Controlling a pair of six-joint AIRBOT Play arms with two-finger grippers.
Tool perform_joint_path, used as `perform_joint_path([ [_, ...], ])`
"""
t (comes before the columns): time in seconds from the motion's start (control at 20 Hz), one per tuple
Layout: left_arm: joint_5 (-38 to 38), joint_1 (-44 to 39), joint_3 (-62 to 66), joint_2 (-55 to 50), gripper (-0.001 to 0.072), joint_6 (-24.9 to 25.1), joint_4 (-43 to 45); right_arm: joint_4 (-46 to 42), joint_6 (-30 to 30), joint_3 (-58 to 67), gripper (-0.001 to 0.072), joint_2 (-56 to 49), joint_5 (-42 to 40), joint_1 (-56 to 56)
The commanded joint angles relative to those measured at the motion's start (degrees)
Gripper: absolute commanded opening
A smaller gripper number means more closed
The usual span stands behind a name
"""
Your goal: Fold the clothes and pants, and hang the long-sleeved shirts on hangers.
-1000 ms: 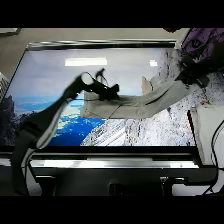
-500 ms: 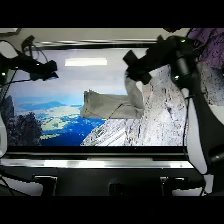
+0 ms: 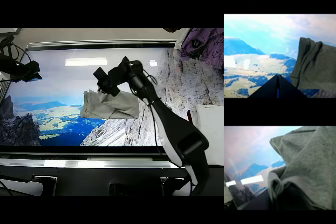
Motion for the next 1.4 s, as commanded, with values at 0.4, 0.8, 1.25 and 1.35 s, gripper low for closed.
perform_joint_path([
  [0.4, -0.61, 0.39, 0.02, 0.13, 0.0017, 0.26, 0.09, 1.77, 1.46, 0.04, 0.0293, -8.74, 11.19, 4.5],
  [0.8, -0.66, 0.39, 0.02, 0.31, 0.0017, 0.24, 0.09, 4.87, -17.27, 0.07, 0.0592, -0.02, -0.02, -2.69],
  [1.25, -0.59, 0.52, 0.02, 2.01, 0.0017, 0.24, 0.09, 12.0, -50.27, -8.37, 0.0608, 5.77, -25.51, -35.08],
  [1.35, -0.59, 0.52, 0.02, 2.23, 0.0017, 0.24, 0.09, 19.23, -55.98, -15.58, 0.0608, 5.07, -22.58, -39.08],
])
